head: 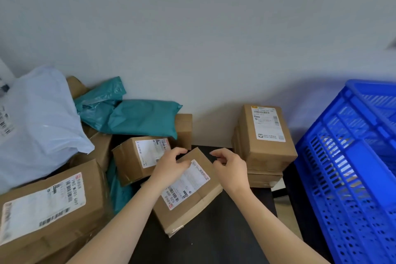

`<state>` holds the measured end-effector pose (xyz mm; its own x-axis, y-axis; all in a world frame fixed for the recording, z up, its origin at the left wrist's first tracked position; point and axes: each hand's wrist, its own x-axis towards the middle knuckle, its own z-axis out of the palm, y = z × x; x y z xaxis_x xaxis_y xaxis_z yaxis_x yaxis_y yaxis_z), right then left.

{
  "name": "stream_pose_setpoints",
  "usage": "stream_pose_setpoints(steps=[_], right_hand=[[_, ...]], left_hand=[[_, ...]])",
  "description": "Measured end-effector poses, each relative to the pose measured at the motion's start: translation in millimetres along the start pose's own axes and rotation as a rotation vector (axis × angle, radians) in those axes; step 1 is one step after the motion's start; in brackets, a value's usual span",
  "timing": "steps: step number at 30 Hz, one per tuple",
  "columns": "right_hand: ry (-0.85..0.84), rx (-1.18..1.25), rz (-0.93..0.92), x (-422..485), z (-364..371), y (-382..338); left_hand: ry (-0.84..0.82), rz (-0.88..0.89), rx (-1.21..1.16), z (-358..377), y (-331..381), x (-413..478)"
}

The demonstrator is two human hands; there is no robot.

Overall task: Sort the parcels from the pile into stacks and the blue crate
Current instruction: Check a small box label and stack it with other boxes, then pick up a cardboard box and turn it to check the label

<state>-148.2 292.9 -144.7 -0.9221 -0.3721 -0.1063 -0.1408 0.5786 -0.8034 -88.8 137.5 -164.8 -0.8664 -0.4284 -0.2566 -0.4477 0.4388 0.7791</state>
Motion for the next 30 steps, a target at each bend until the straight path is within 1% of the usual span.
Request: stream_pose_setpoints(steps=[3, 5, 7, 10, 13, 16, 20, 24, 27, 30], right_hand=[[-0.004, -0.076, 0.057, -6, 8, 5], [-0.041, -0.134, 0.090, -7, 13, 10], [-0.137, -0.156, 0.172, -9, 15, 16], [-0.292, -0.129, 0.336, -13, 19, 23], [-0.348, -0.051, 0.467, -15, 21, 31], [-0.301, 0.043, 0.547, -16, 22, 37], [-0.270, 0.279, 0.679, -18, 21, 44], [-0.316, 0.485, 0.816, -26, 21, 57], [-0.352, 0.578, 0.787, -31, 25, 64], [-0.330, 0.622, 0.707, -30, 28, 63]], left_hand=[[-0.014, 0.016, 0.084, 4, -9, -6], [-0.035, 0.037, 0.124, 7, -11, -8], [-0.064, 0.046, 0.185, 9, -13, -9], [-0.083, 0.050, 0.277, 12, -16, -10], [-0.101, 0.032, 0.257, 13, -18, -12], [-0.107, 0.009, 0.212, 11, -20, -14], [-0.143, -0.083, 0.261, 7, -27, -18], [-0.181, -0.136, 0.311, 3, -32, -19], [-0.192, -0.150, 0.272, 1, -30, -20], [-0.168, -0.181, 0.233, 0, -29, -21]])
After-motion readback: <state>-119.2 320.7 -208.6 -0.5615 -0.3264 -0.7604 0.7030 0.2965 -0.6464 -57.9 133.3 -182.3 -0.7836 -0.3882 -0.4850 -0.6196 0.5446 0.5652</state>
